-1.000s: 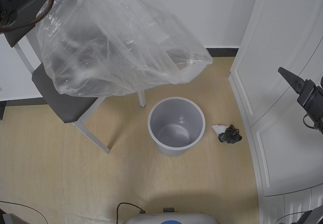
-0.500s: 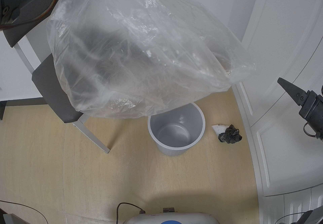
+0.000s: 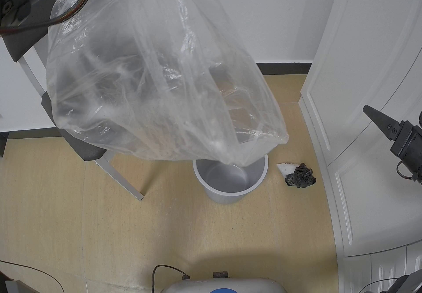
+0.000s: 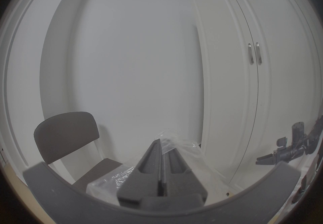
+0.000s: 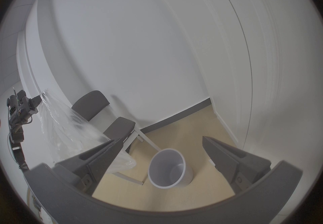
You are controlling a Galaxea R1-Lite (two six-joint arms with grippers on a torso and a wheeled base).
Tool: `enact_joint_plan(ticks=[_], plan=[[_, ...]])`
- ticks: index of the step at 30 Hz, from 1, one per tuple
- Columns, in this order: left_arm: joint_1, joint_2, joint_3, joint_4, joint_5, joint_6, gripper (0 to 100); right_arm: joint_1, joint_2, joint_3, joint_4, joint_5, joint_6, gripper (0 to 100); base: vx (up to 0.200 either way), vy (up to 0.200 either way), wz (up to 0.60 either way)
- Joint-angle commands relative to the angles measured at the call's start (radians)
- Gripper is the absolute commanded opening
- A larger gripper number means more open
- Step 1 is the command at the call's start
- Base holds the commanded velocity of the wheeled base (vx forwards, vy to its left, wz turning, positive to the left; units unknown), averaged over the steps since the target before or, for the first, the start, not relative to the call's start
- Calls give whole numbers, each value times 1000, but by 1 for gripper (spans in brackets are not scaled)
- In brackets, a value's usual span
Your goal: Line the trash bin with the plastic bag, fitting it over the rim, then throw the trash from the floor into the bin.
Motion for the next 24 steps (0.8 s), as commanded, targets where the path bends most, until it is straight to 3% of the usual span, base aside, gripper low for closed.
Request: enact_joint_plan(ticks=[1,11,24], plan=[[-15,-10,10,-2,1,-2,0,5,22,11,-1,2,1,100,0,0,0],[-52,-20,98,-114,-1,25,0,51,35,5,74,1,0,100,0,0,0],[-72,-26,62,-117,1,39,0,262,118,55,69,-13,21,100,0,0,0]])
